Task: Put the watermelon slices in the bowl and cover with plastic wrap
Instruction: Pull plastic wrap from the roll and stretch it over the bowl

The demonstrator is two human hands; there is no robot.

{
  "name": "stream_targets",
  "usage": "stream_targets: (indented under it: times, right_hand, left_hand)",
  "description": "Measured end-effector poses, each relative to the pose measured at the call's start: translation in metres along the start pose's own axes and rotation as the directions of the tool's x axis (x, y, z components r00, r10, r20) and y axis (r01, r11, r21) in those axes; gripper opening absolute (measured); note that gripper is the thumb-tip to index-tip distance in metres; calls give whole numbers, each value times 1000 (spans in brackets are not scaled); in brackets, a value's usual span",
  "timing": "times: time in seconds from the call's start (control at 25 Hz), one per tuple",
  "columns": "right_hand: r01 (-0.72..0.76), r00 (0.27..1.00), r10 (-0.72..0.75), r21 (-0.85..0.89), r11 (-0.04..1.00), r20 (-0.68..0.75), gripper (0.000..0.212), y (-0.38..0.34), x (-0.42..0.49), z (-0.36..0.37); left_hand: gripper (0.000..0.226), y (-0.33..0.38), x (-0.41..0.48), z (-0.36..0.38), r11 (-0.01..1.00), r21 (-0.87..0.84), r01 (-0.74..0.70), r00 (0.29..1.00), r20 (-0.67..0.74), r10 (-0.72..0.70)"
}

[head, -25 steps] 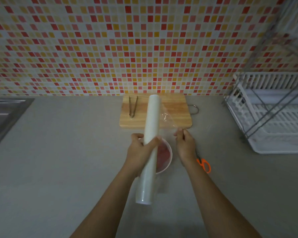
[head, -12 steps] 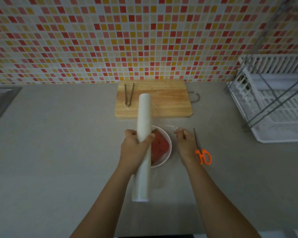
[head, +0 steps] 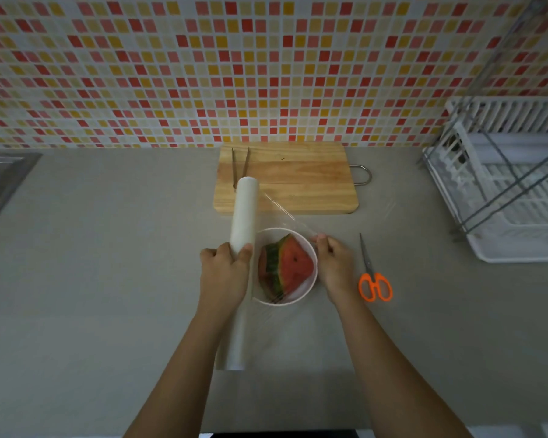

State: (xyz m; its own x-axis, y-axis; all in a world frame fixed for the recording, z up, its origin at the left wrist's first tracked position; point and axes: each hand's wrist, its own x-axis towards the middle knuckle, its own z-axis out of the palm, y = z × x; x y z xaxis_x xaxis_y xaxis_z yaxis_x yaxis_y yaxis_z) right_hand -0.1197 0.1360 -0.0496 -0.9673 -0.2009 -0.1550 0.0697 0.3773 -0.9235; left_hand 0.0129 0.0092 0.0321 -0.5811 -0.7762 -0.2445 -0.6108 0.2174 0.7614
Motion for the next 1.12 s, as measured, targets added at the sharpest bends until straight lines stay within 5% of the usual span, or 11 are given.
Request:
stream_targets:
  times: [0.4, 0.56, 0.76, 0.92, 1.12]
  right_hand:
    - [66, 997, -67, -31, 997, -25, 33, 2, 0, 1]
    - [54, 998, -55, -31, 998, -28, 35, 3, 2, 2]
    - [24, 1000, -23, -24, 999, 9, 38, 4, 1, 3]
    - [-137, 990, 134, 106, 985, 37, 37, 4, -1, 7]
    - [-408, 912, 388, 407, 817, 135, 40, -2, -8, 15]
  left_hand:
    - [75, -12, 3, -18, 991, -91, 95, 983, 168, -79]
    - [48, -17, 9, -21, 997, -77, 33, 999, 40, -30]
    - [29, -30, 10, -19, 989, -147, 29, 996, 89, -16]
    - [34, -41, 13, -19, 953, -292, 73, 986, 165, -25]
    - [50, -48, 15, -20, 914, -389, 113, 971, 237, -19]
